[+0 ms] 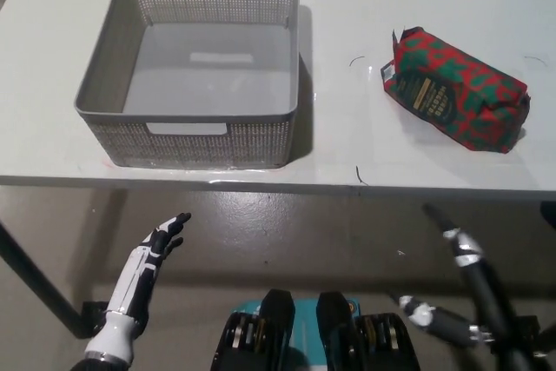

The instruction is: Use the right hand to pick up a bag of coffee beans on the right hand side and place it into a container on the left hand side

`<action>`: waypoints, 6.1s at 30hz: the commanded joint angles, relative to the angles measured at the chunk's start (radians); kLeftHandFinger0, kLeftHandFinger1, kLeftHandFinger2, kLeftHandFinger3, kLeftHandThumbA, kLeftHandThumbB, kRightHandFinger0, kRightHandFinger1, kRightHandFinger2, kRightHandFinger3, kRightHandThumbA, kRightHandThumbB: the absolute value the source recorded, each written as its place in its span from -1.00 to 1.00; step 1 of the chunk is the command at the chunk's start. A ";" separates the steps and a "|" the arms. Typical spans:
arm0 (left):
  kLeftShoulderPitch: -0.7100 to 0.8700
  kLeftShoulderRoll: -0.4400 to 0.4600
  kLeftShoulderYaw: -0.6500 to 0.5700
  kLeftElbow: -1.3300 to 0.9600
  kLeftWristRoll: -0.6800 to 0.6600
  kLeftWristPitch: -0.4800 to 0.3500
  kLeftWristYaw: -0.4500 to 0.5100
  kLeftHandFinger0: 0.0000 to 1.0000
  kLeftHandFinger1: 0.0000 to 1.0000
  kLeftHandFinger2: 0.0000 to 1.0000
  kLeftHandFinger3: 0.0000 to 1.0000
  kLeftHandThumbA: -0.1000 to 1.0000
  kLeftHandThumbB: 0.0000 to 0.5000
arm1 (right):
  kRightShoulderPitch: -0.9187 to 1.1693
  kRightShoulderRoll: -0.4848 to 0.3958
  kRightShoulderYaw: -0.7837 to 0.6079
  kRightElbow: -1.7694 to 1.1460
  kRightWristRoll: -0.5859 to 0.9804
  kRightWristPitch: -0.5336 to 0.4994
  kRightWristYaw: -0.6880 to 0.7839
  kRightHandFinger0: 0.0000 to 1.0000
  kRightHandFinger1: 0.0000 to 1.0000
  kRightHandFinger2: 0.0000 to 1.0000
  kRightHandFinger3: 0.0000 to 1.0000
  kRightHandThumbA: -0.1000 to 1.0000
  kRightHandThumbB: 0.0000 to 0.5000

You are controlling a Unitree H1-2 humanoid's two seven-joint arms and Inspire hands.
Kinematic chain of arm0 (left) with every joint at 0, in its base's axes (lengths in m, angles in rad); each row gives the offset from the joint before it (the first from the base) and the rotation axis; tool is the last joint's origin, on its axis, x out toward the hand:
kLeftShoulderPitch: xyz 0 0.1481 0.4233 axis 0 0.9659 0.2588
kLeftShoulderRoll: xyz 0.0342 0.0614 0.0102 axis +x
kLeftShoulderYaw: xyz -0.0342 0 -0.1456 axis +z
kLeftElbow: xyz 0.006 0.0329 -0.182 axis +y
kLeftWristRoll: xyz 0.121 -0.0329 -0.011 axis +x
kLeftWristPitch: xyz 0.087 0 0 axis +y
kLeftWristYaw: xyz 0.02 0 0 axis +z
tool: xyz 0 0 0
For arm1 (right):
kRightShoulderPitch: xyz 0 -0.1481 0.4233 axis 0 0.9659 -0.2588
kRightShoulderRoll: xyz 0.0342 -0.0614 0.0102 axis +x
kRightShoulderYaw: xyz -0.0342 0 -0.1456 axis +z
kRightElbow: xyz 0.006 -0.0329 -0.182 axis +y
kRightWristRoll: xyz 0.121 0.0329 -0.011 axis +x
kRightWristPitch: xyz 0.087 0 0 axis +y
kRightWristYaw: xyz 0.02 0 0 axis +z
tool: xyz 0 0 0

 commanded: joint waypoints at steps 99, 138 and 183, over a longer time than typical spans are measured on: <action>0.045 0.022 -0.046 -0.048 0.047 -0.062 -0.028 1.00 1.00 1.00 1.00 1.00 -0.13 | -1.367 -0.205 0.137 1.511 0.039 0.346 0.674 1.00 1.00 1.00 1.00 1.00 0.36; 0.009 0.039 -0.055 -0.061 0.069 -0.049 -0.038 1.00 1.00 1.00 1.00 1.00 -0.10 | -1.170 -0.131 0.096 1.519 0.050 0.232 -0.109 -0.85 -0.14 0.61 0.65 -1.00 -0.19; 0.031 0.031 -0.073 -0.045 0.060 -0.028 -0.046 1.00 1.00 1.00 1.00 1.00 0.04 | -1.633 0.189 0.042 1.314 0.040 0.240 -0.126 -1.00 -0.72 0.11 0.49 -1.00 -0.19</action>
